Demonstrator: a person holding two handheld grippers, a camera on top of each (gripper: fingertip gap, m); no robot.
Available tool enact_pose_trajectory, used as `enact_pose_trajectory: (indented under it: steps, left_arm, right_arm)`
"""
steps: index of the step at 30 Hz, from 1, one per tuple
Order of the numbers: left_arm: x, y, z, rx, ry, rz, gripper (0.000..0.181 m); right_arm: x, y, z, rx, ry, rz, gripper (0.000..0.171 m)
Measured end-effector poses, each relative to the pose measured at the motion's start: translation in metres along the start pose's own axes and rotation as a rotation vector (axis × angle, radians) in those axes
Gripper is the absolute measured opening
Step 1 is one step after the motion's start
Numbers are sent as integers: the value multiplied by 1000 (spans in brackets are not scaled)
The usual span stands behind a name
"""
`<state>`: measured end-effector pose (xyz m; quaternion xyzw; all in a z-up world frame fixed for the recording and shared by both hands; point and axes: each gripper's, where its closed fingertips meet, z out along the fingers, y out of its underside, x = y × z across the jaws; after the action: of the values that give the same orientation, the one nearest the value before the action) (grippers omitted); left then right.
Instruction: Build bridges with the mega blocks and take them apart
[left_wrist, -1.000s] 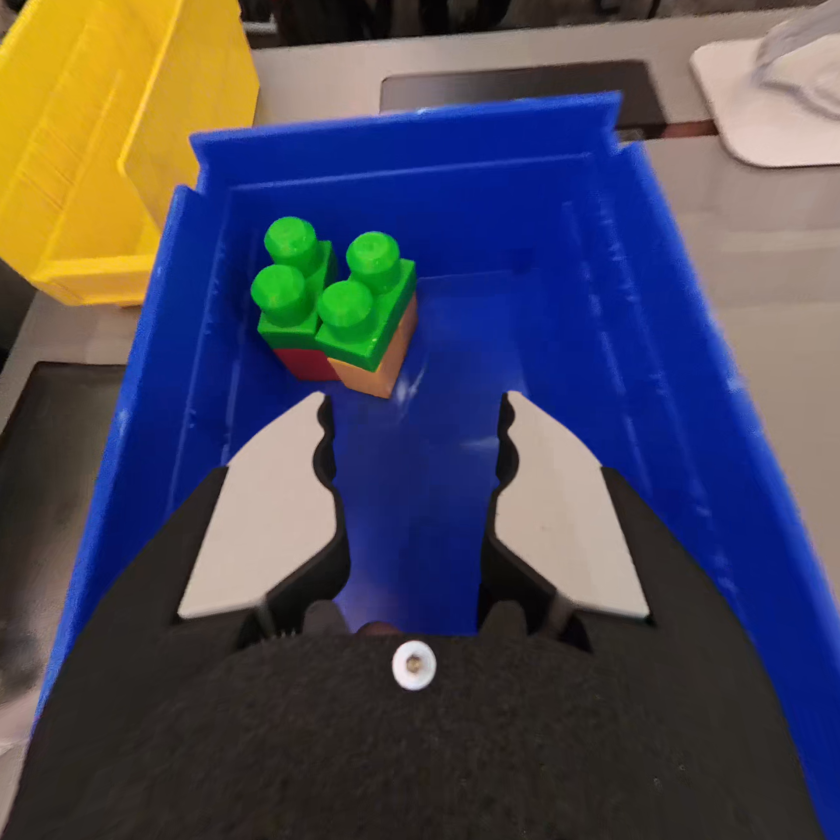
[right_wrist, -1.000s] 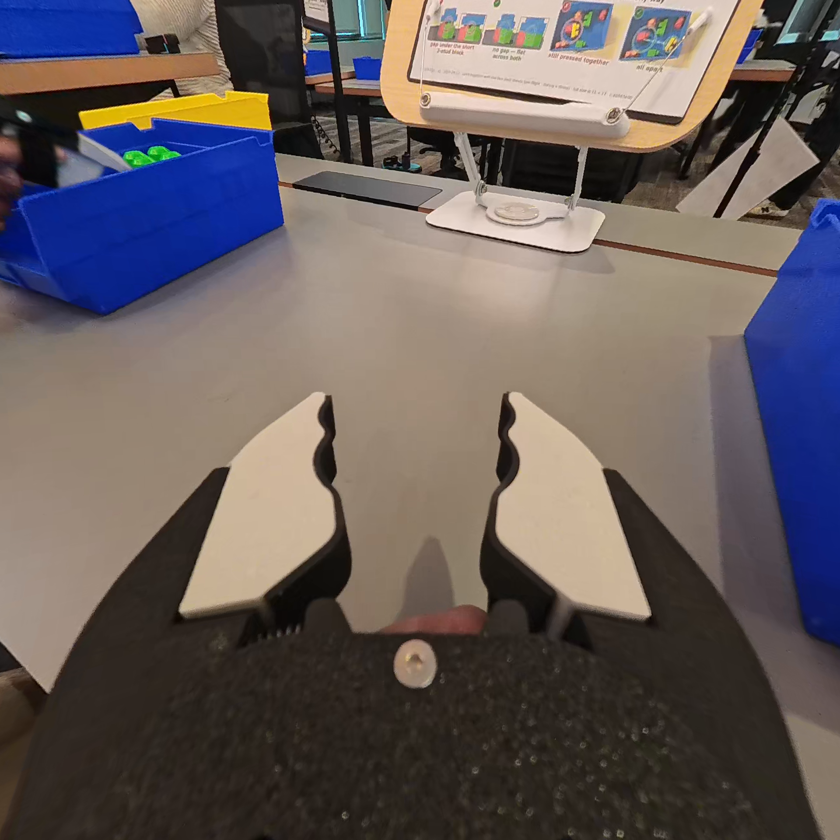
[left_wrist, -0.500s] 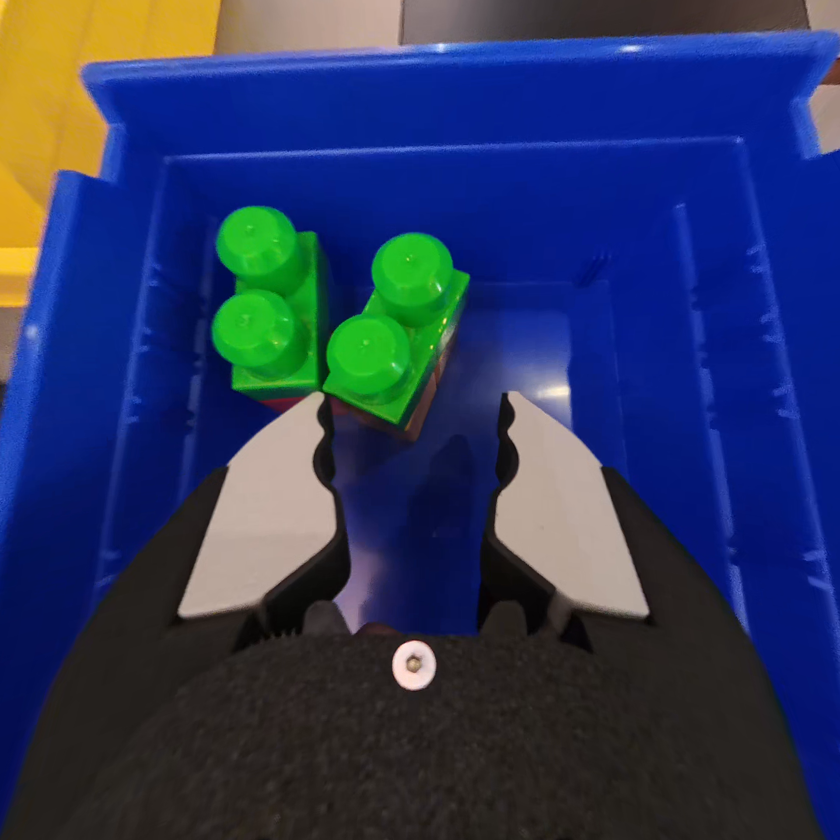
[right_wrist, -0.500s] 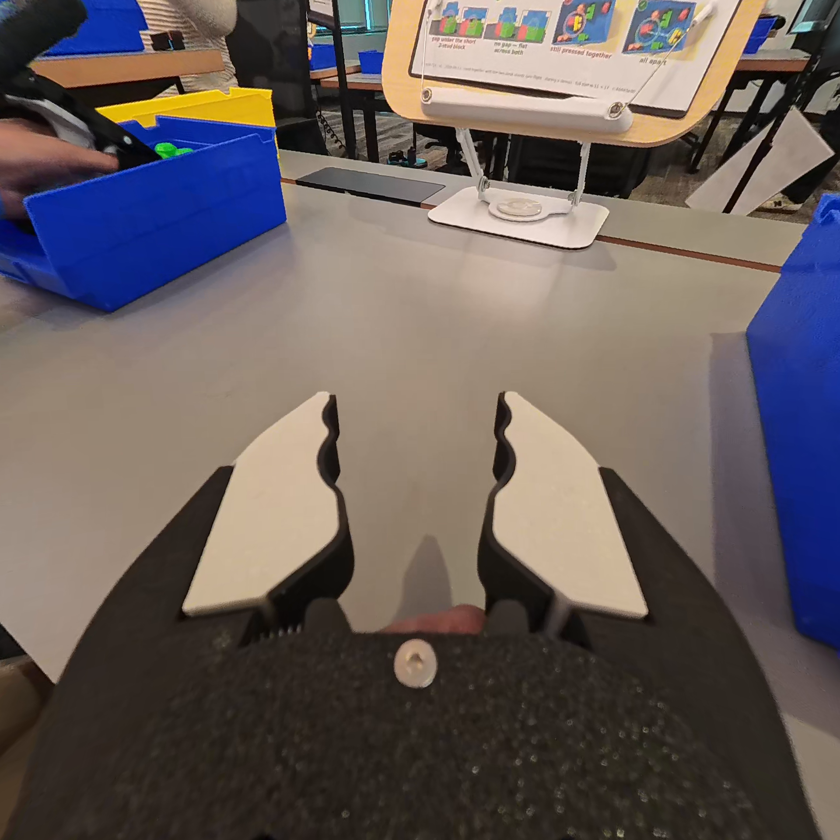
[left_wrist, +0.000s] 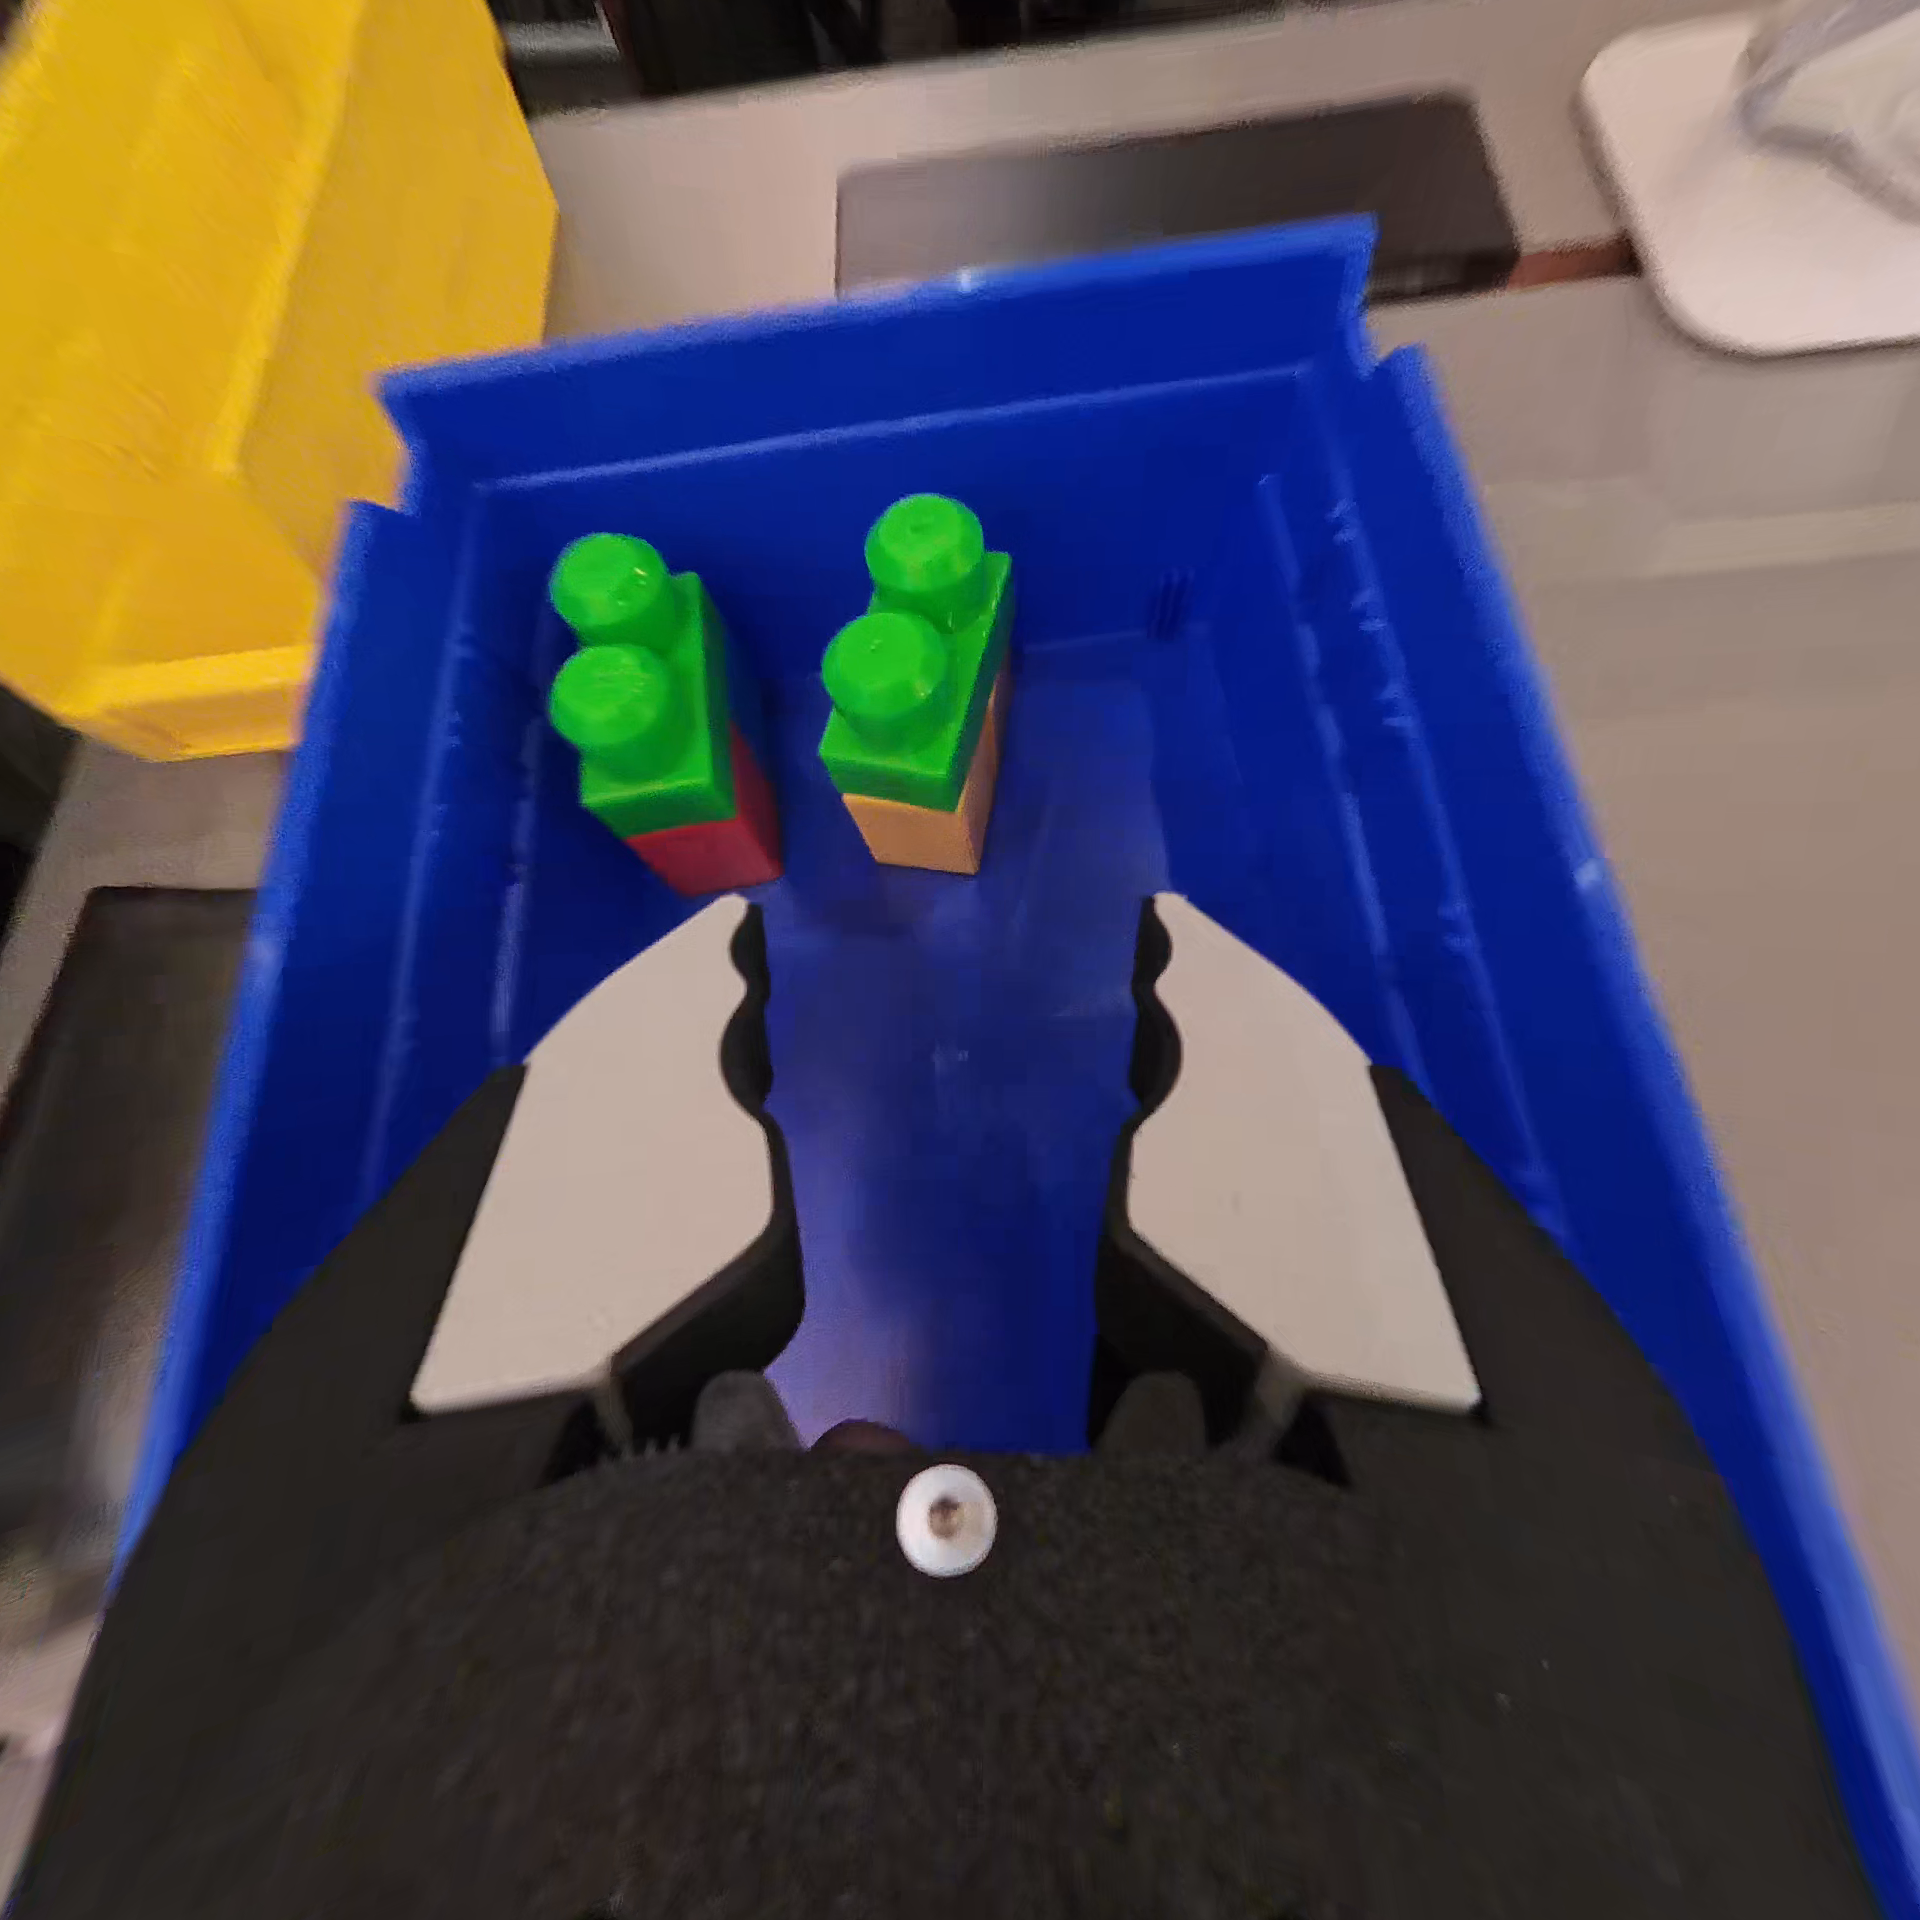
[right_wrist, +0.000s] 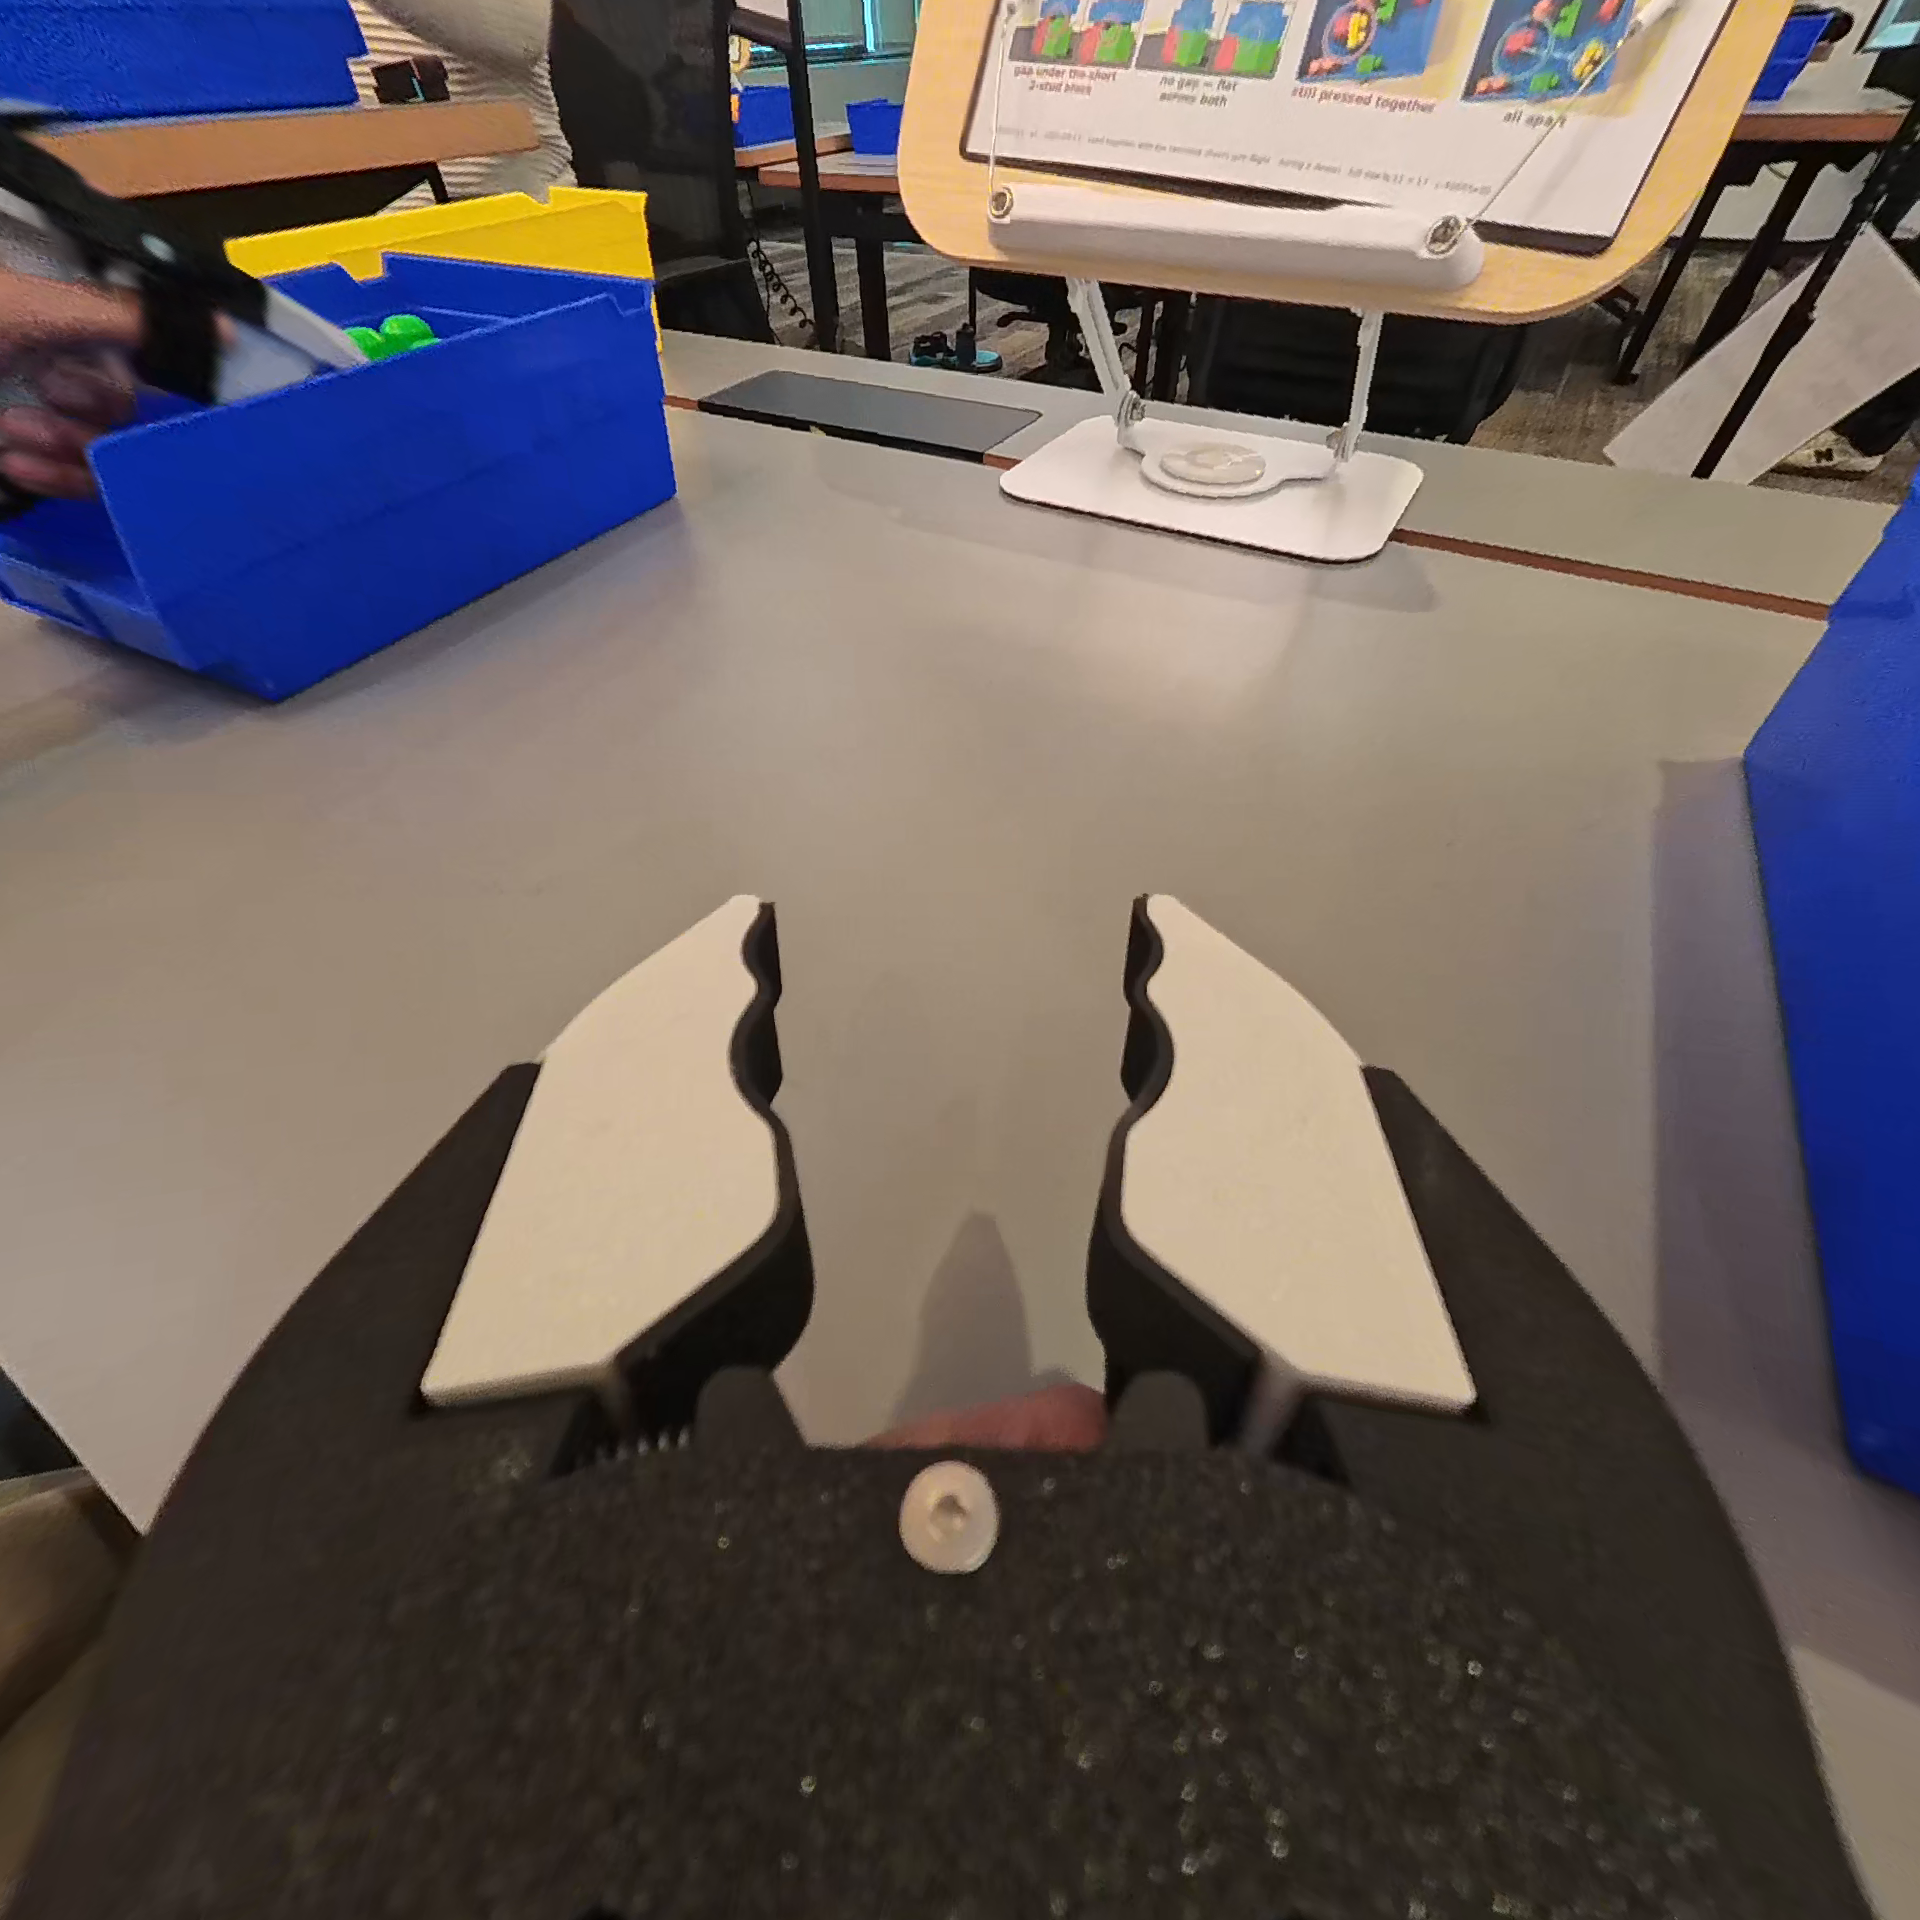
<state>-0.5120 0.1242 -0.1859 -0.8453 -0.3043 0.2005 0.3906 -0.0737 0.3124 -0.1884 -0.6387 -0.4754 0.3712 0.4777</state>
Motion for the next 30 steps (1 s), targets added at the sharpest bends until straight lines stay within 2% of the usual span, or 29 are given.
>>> enact_pose_trajectory:
  steps: [4, 7, 10, 13, 16, 19, 26, 30]
  left_arm:
    - [19, -12, -82, 245, 9, -24, 69]
    - [50, 0, -133, 376, 4, -14, 70]
    - [64, 20, -164, 455, -89, -17, 68]
    - [76, 37, -171, 441, -89, -28, 66]
    - [72, 38, -161, 391, -72, -16, 67]
    - [54, 21, -141, 362, -61, 11, 66]
    - [25, -11, -31, 182, 116, 6, 72]
    - [9, -19, 24, 79, 113, 18, 72]
  right_arm:
    - [0, -1, 0, 0, 3, -16, 64]
    - [0, -1, 0, 0, -1, -6, 64]
    - [-1, -2, -1, 2, -3, -4, 64]
    - [-3, -4, -2, 5, -6, -11, 63]
    - [-4, -5, -3, 8, -10, -12, 63]
    - [-3, -3, -5, 5, -7, -12, 63]
    - [-2, -4, -4, 0, -6, -15, 63]
    - [-1, -4, -3, -2, -7, -15, 63]
